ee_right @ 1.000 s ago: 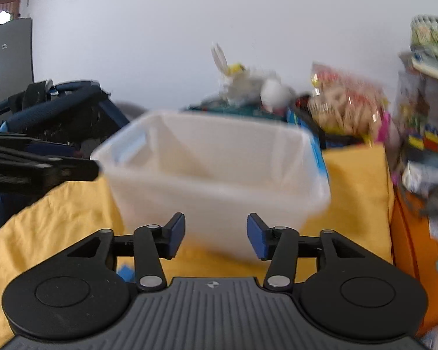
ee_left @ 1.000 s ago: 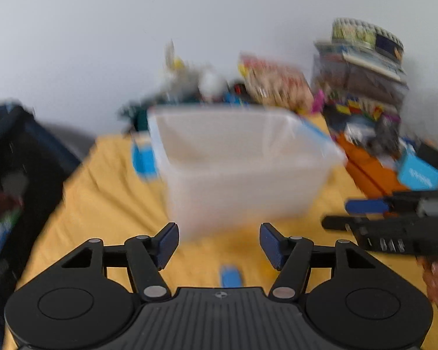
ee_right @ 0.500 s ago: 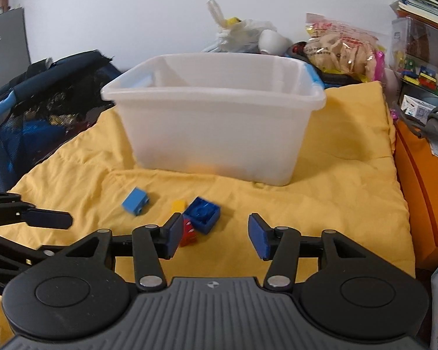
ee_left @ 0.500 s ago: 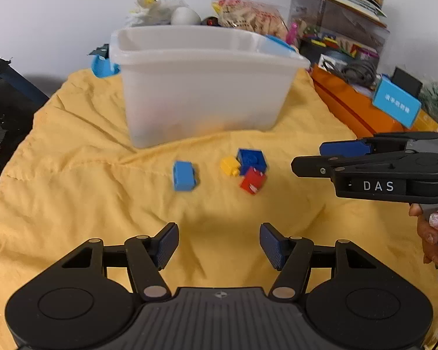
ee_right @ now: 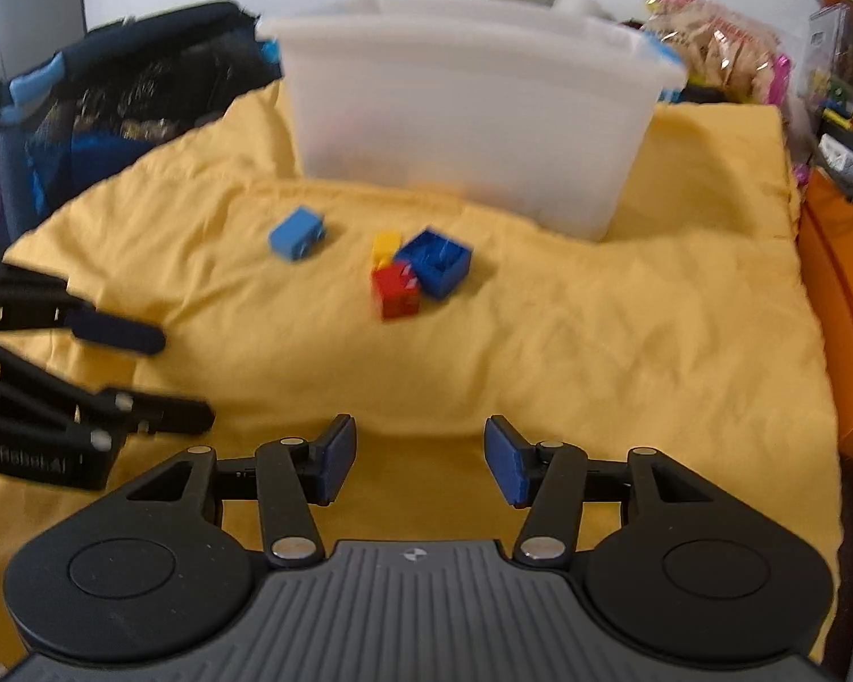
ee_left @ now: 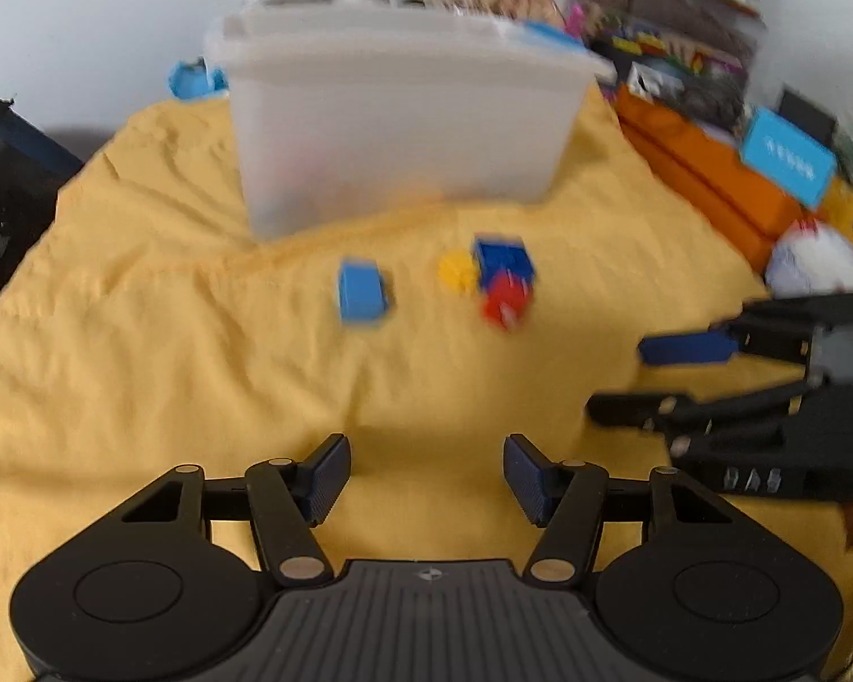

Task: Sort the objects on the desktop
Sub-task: 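Grasp the small blue brick with the left tool while the right tool grasps the red brick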

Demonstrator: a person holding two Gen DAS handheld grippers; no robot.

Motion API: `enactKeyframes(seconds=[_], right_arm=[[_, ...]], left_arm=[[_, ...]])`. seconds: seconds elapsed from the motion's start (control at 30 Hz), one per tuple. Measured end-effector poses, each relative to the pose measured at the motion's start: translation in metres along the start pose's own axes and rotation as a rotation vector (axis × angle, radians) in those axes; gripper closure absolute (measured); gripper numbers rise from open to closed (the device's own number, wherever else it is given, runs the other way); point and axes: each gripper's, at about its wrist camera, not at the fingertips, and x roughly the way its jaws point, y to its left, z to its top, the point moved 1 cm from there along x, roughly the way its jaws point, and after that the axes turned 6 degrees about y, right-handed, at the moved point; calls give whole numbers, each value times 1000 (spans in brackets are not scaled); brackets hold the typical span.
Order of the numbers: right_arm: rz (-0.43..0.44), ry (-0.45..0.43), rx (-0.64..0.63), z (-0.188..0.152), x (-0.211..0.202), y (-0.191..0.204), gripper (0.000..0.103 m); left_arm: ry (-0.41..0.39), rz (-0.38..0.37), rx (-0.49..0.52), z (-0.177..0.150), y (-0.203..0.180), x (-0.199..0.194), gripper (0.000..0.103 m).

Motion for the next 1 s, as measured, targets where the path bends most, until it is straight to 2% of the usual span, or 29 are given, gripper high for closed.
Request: enactKeyframes(seconds=[0.13,0.27,0.37,0.4,0.43,0.47,0.5,0.6,0.7,0.87,1.0], right_arm=[[7,-36,-11,16,3,1,51],[0,-65,-14,45,18,5,62],[16,-12,10,57,37,7,68],[24,1,12,59,42,7,68],[20,3,9,60,45,9,68],[10,0,0,60,47,11,70],[7,-3,-7,61,47,12,77],[6,-8,-19,58,42,15,78],[10,-10,-37,49,29,15,78],[7,-7,-66,27,1,8,78],[15,23,-50,6,-7,5,78]], left_arm=[[-45,48,35,35,6,12,40],[-24,78,46,58,15,34,43],[-3,49,68,66,16,44,50],[12,41,81,66,15,47,63],[32,35,88,66,15,50,75],[49,24,89,63,15,52,75],[51,17,86,61,15,51,75],[42,-31,77,51,15,38,75],[47,-124,46,41,9,16,75],[130,-225,71,5,-23,-3,75],[156,-237,116,-21,-45,3,74]])
